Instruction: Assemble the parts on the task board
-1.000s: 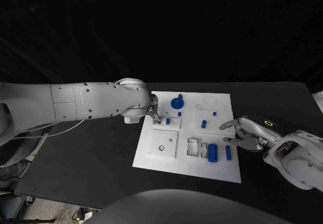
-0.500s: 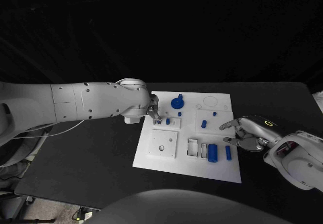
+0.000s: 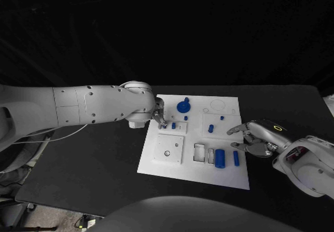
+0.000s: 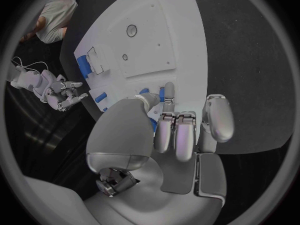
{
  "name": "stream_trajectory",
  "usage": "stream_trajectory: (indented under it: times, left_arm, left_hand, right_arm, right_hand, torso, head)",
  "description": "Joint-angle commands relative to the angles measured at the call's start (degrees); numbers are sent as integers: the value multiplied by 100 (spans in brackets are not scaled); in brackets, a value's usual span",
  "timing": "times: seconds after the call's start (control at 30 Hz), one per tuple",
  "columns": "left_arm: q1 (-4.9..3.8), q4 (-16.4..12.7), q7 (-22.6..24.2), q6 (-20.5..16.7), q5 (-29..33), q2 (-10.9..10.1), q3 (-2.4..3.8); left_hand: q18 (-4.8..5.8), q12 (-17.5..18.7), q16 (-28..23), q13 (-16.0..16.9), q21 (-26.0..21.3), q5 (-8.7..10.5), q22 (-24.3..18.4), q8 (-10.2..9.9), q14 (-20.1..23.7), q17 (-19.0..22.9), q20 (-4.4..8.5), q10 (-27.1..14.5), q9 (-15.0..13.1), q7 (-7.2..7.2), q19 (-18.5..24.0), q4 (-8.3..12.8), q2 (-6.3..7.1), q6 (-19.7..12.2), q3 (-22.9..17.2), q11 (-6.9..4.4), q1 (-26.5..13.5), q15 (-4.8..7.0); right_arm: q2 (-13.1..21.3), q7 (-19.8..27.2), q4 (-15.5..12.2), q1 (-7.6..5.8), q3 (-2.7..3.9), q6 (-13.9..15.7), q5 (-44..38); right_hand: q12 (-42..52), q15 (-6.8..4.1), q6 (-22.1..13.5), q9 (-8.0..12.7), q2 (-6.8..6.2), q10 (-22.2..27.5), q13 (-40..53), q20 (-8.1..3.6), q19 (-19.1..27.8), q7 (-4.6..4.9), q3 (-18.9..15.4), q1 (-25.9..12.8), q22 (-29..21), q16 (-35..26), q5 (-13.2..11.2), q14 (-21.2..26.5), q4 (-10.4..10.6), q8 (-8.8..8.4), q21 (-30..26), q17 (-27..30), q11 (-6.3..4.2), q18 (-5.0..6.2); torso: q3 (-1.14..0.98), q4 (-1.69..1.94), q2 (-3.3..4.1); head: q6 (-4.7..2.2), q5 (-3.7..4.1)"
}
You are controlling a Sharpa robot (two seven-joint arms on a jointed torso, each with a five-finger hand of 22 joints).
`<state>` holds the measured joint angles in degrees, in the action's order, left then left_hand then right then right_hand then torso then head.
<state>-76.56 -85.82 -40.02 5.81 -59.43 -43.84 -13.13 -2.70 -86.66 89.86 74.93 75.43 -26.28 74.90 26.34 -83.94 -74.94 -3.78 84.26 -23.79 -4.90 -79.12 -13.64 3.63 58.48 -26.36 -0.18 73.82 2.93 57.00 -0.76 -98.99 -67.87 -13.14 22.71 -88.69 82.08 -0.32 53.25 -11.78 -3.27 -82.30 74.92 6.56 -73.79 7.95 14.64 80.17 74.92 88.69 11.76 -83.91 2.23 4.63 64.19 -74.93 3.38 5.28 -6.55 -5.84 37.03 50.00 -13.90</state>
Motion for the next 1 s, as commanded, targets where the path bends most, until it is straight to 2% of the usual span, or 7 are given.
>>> stream_trajectory:
  times: [0.03,0.77,1.0]
  left_arm:
    - [14,-19,-372,70,1,8,-9]
    - [16,29,-390,96,1,25,-9]
    - [17,58,-453,136,2,41,-9]
  left_hand:
    - [-99,32,14,1177,-19,-18,1014,-26,-606,-1506,-6,220,-8,199,25,386,-57,174,-421,-32,-2,-16]
    - [-101,37,14,1172,-31,-1,1011,-37,-606,-1506,-9,214,-12,197,34,385,-53,173,-434,-30,-7,-17]
    - [-106,50,14,1157,-62,457,1005,-113,-606,-1506,-30,201,-64,186,47,274,-52,130,-369,-15,-120,-32]
  right_arm:
    - [0,-4,-5,6,-1,-12,-55]
    - [-6,-16,3,10,-1,-37,-50]
    - [-3,-25,3,11,-1,-53,-48]
  right_hand:
    - [-43,46,39,-8,-10,44,423,-14,45,19,36,31,750,-21,16,-480,3,-9,-46,-1356,9,40]
    - [-43,46,39,-8,-10,44,423,-14,45,19,36,31,750,-21,16,-480,3,-9,-46,-1356,9,40]
    - [-42,47,39,-8,-11,41,425,-13,43,21,36,28,750,-18,15,-482,4,-11,-45,-1358,10,39]
  torso:
    - [0,-1,0]
    - [0,-3,0]
    - [0,-4,0]
  head:
    - [0,2]
    - [0,0]
    - [0,1]
